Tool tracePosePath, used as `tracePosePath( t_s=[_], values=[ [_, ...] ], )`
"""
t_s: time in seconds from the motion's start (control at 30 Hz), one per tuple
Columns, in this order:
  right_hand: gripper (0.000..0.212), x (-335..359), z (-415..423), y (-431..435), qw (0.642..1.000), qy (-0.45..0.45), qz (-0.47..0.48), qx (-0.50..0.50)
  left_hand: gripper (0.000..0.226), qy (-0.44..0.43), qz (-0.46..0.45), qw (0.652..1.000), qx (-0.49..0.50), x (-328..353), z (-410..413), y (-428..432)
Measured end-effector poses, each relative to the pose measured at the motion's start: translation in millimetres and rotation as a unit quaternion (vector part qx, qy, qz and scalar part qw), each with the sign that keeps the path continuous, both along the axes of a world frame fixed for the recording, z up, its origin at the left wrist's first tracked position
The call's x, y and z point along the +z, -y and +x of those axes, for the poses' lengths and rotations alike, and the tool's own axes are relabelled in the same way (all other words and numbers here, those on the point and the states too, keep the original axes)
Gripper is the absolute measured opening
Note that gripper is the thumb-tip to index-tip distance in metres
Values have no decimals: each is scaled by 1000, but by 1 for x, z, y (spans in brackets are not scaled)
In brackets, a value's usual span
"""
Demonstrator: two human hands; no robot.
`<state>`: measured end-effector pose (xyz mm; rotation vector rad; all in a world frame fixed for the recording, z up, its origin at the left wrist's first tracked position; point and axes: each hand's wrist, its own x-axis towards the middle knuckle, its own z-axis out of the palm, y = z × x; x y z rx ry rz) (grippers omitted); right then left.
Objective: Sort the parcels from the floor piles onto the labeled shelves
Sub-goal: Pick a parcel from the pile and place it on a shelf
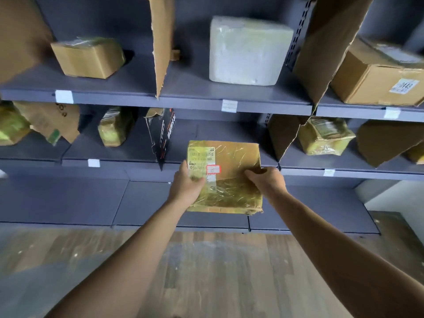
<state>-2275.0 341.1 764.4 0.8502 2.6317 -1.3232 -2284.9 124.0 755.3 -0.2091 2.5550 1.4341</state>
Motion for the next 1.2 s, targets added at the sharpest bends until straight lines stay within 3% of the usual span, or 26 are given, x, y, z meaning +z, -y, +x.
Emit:
tracePosePath(
  t_s=[0.17,0.27,0.4,0.47,0.6,0.73,0.8,0.97,1.1,1.2],
  values=[
    [37,-24,-47,-3,1000,-16,-11,-20,45,23,55,998,-17,-9,-53,6],
    [32,-34,-74,-11,999,-34,-23,-11,69,30,71,996,-55,-13,-75,6],
    [32,-47,-103,-26,996,-35,-78,11,113,36,24,991,-129,-22,-101,5],
    [34,-52,-114,-33,993,-36,-106,31,120,32,-13,984,-175,-28,-114,0],
    [32,-57,-128,-43,983,-56,-158,78,94,-2,-63,982,-179,-41,-139,-13],
    [72,-65,-146,-54,970,-65,-183,147,86,-12,-105,978,-180,-53,-159,-19],
    [77,-69,-153,-57,964,-68,-177,187,83,-30,-127,976,-176,-55,-165,-23],
    [69,-81,-173,-61,974,-117,-86,175,62,-129,-167,972,-103,-60,-190,-28],
    [53,-90,-190,-57,977,-148,110,104,46,-202,-282,934,-82,-62,-206,-32],
    [36,-94,-198,-51,964,-194,154,100,36,-212,-318,922,-64,-61,-215,-41]
  ],
)
